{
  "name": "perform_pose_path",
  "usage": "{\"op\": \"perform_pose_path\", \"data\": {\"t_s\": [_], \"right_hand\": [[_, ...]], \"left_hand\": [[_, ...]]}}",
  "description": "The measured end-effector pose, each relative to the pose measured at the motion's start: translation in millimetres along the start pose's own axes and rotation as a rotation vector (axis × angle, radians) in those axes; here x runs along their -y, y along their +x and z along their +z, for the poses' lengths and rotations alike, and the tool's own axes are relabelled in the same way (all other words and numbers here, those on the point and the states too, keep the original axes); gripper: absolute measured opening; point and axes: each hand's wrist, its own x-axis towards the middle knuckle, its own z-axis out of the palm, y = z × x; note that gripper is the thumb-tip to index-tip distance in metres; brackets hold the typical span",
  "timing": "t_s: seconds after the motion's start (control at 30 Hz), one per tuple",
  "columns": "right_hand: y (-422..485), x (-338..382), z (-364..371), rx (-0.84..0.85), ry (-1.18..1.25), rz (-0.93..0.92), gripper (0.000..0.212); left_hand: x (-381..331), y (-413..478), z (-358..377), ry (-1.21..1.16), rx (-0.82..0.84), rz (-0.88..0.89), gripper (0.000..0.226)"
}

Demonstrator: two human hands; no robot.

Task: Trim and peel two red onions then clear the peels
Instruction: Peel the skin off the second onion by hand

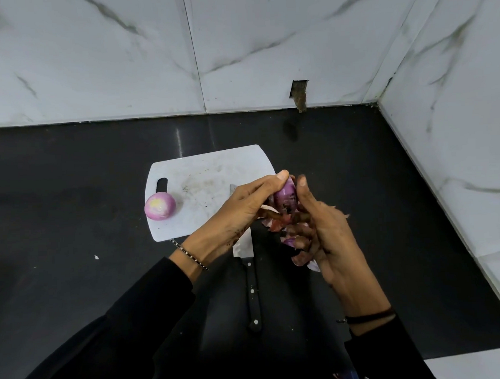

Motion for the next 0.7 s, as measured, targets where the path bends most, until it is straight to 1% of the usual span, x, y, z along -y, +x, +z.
{"op": "perform_pose_path", "data": {"t_s": [0.1,0.17,0.23,0.27,0.4,0.5,0.6,0.7], "right_hand": [[0,0,1,0.028,0.130,0.025,0.060],[0,-1,0,0.050,0.193,0.028,0.058],[3,-2,-3,0.062,0.149,0.016,0.060],[3,-2,-5,0.065,0.112,0.009,0.058],[7,2,-12,0.079,0.061,0.002,0.053],[6,6,-16,0.114,0.090,-0.025,0.037],[3,8,-19,0.154,0.022,-0.054,0.024],[3,8,-21,0.157,-0.019,-0.056,0.028]], "left_hand": [[4,0,-3,-0.003,0.011,0.024,0.044],[7,1,-6,-0.004,0.017,0.035,0.039],[9,2,-9,-0.005,0.022,0.044,0.036],[9,2,-10,-0.014,0.030,0.049,0.037],[11,4,-12,-0.068,0.069,0.080,0.047],[14,6,-12,-0.098,0.082,0.100,0.045],[16,8,-13,-0.140,0.079,0.102,0.043],[17,7,-13,-0.154,0.105,0.099,0.042]]}}
